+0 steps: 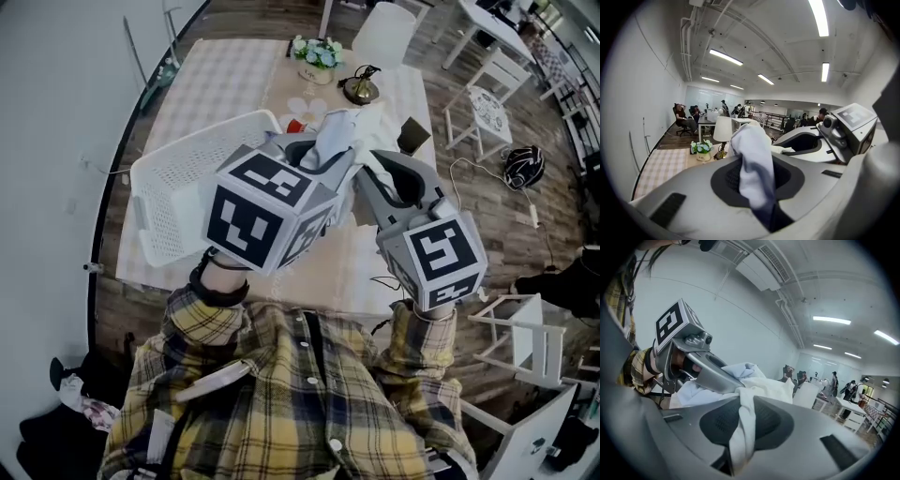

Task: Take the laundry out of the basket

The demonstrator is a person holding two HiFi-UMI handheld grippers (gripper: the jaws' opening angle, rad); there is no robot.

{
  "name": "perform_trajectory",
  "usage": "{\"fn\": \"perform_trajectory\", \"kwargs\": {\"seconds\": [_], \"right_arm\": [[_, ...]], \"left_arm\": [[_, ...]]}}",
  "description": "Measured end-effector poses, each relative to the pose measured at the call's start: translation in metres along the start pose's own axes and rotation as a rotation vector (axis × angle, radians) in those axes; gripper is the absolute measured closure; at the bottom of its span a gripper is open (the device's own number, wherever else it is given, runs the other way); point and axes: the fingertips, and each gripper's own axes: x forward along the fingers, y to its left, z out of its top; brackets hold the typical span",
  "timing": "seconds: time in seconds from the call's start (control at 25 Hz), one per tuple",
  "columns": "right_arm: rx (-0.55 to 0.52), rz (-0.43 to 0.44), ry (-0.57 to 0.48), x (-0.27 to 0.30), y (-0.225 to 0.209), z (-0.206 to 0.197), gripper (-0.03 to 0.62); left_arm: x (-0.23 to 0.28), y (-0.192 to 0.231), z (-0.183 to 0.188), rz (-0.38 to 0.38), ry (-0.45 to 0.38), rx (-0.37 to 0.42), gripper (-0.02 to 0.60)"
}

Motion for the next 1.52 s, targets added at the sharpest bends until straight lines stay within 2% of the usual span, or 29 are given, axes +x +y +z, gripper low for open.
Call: {"fn": "perform_trajectory", "kwargs": {"seconds": [0.2, 0.44, 0.68, 1.04, 1.24, 1.52], "right_arm": [[0.006, -0.035, 0.008, -0.041, -0.03, -0.023, 0.507], [0.019, -0.066, 0.039, -0.071, -0.048, -0.053, 0.507], [0.061, -0.086, 0.081, -0.1, -0.063, -0.085, 0.507], [0.16, -0.054, 0.199, -0.108, -0.055, -0.158, 0.505], [0.23, -0.01, 0.272, -0.103, -0.039, -0.206, 0.505], [0.323, 0.098, 0.361, -0.076, -0.007, -0.271, 0.503]], "left_arm": [[0.031, -0.047, 0.01, -0.024, -0.006, 0.033, 0.495], [0.056, -0.083, 0.005, -0.064, 0.002, 0.039, 0.495], [0.084, -0.122, -0.004, -0.102, 0.047, 0.051, 0.495], [0.117, -0.149, -0.064, -0.143, 0.184, 0.038, 0.494], [0.135, -0.156, -0.111, -0.151, 0.274, 0.033, 0.491], [0.151, -0.143, -0.187, -0.135, 0.389, -0.05, 0.485]]}}
